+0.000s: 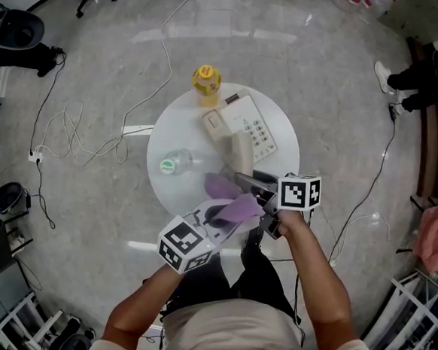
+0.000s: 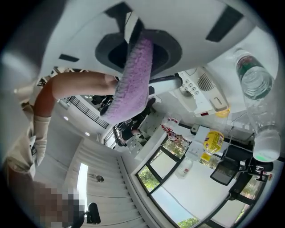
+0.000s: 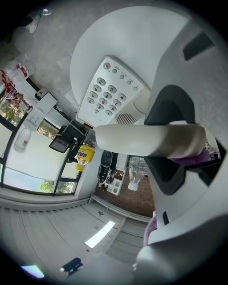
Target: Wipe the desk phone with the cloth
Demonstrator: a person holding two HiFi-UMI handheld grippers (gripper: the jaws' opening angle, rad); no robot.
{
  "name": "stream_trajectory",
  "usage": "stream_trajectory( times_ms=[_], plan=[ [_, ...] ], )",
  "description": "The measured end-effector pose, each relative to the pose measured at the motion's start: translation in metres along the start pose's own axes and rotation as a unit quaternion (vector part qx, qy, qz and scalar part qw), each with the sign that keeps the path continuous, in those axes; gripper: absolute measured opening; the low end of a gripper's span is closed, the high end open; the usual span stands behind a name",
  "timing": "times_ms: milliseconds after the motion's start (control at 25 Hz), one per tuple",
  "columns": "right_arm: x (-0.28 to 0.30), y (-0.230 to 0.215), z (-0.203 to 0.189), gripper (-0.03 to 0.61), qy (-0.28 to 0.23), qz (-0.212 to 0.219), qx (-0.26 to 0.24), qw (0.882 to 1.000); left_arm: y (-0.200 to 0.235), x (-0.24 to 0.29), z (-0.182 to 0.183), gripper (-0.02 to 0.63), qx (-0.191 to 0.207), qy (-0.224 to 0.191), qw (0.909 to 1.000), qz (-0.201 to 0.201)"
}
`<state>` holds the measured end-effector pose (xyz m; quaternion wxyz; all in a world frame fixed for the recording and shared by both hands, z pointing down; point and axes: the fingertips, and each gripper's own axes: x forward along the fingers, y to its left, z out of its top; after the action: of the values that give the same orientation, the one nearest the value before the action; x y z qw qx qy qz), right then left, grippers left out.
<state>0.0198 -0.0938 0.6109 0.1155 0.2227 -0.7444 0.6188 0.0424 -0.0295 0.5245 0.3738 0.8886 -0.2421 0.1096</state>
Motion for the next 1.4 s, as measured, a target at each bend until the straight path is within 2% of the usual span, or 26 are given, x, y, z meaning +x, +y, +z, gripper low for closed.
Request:
stream_trajectory(
  times_ms=[680, 1160, 1280, 1400],
  plan=[
    [-0.005, -0.018, 0.0, 0.202, -0.006, -0.013, 0.024, 1.0, 0.013, -0.004, 0.0, 0.037, -0.014, -0.003, 0.9998, 0.013],
    [0.002, -0.053, 0.001, 0.202, -0.007, -0.039, 0.055, 0.998, 0.033, 0.01, -0.018, 0.036, -0.016, 0.024, 0.9993, 0.022],
    [0.001, -0.064, 0.004, 0.202, 0.001, -0.056, 0.04, 0.998, 0.039, 0.014, -0.019, 0.035, -0.025, 0.024, 0.9991, 0.023],
    [-0.003, -0.077, 0.005, 0.202, 0.029, -0.104, -0.017, 0.994, 0.039, 0.015, -0.022, 0.037, -0.037, 0.022, 0.9988, 0.025]
  ],
)
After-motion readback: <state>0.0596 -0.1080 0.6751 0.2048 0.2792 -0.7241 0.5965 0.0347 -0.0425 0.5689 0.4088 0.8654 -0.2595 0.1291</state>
